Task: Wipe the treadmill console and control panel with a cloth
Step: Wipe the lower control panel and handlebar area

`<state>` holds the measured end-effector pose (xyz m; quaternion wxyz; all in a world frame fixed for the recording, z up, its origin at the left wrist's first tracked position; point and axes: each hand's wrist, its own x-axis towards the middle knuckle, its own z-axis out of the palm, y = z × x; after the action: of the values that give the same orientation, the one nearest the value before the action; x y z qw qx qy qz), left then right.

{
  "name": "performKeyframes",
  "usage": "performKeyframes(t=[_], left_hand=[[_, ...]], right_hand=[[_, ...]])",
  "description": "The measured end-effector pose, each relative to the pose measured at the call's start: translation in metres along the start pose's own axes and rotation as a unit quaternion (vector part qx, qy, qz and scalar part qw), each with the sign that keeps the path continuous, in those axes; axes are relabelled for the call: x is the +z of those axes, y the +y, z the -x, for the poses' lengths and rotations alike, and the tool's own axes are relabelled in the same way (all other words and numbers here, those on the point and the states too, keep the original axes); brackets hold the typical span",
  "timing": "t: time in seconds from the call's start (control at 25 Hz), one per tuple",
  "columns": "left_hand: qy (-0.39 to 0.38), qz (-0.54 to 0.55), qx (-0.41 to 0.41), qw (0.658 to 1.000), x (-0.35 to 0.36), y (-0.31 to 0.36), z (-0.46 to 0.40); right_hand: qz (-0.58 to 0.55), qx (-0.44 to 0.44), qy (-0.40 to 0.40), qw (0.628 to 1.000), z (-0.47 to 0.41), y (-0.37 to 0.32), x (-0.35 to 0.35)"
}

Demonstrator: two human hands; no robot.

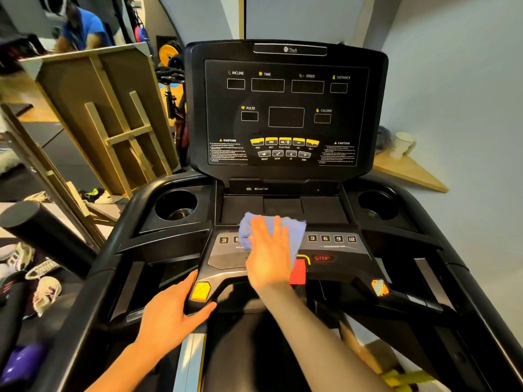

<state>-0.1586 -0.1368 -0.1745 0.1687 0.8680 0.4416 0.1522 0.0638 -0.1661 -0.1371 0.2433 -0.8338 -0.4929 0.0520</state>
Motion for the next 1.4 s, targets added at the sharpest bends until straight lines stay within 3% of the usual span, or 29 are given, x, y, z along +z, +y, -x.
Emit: performKeyframes(t=[0.16,0.56,0.68,0.76,0.88,1.08,1.4], left_hand=[[0.0,-0.001,0.001,1.0,-0.005,0.004,0.002],[-0.002,0.05,-0.019,0.999,-0.004,0.006,0.005],[0.021,0.044,-0.006,0.999,0.003,0.002,0.005],[0.019,0.057,-0.012,0.998,0.007,-0.005,0.006],[0.01,0.093,-0.004,0.996,0.012,-0.012,0.009],[0.007,0.098,0.013,0.995,0.002,-0.002,0.006],[0.01,0.026,-0.008,1.0,0.0,0.0,0.004]], right_hand=[[0.001,-0.095,-0.031,0.995,0.009,-0.032,0.012],[-0.025,-0.233,-0.091,0.968,0.051,-0.059,0.051],[0.015,-0.257,-0.088,0.962,0.06,-0.054,0.053],[0.051,-0.273,-0.133,0.951,0.069,-0.05,0.052],[0.091,-0.33,-0.129,0.931,0.076,-0.029,0.058],[0.0,-0.407,-0.014,0.913,0.073,0.01,0.047],[0.164,-0.418,-0.032,0.893,0.072,0.107,-0.007]])
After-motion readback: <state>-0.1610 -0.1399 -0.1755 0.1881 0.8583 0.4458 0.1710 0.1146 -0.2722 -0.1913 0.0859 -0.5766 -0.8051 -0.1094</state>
